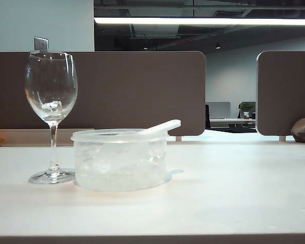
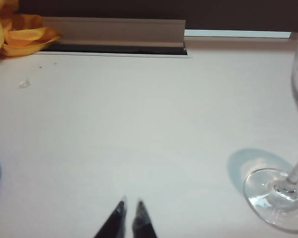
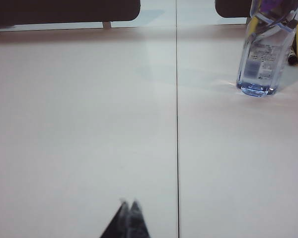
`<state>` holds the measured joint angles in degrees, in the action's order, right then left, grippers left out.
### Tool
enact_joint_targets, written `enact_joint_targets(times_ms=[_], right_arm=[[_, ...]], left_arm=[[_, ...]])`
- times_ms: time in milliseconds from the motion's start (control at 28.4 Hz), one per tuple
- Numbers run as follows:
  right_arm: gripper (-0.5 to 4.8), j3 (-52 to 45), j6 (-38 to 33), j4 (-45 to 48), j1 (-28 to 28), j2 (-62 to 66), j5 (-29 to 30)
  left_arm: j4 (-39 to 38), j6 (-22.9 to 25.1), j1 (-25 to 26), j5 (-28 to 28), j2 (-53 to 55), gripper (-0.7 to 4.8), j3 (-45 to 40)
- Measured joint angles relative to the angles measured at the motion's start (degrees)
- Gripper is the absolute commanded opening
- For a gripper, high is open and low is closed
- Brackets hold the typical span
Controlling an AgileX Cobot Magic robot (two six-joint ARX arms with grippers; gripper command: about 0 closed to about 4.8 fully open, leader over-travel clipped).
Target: Pick up an ice shovel filled with ice cubes and pour the ice from the shovel into the glass.
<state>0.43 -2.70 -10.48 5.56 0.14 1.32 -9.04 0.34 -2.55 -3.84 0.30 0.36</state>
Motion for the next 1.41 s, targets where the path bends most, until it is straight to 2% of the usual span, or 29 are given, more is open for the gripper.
enact_joint_targets(times_ms=[387, 563, 1407], right_arm=[[-0.01, 0.0, 0.0, 0.0, 0.0, 0.0, 0.0], [-0.01, 0.0, 0.0, 0.0, 0.0, 0.0, 0.0], [-0.01, 0.0, 0.0, 0.0, 0.0, 0.0, 0.0]], left_arm=[[0.0, 0.0, 0.0, 0.2, 0.0, 0.29, 0.0], [0.0, 0.0, 0.0, 4.7, 0.0, 0.29, 0.0], [0.0, 0.0, 0.0, 3.8, 0.0, 0.29, 0.0]])
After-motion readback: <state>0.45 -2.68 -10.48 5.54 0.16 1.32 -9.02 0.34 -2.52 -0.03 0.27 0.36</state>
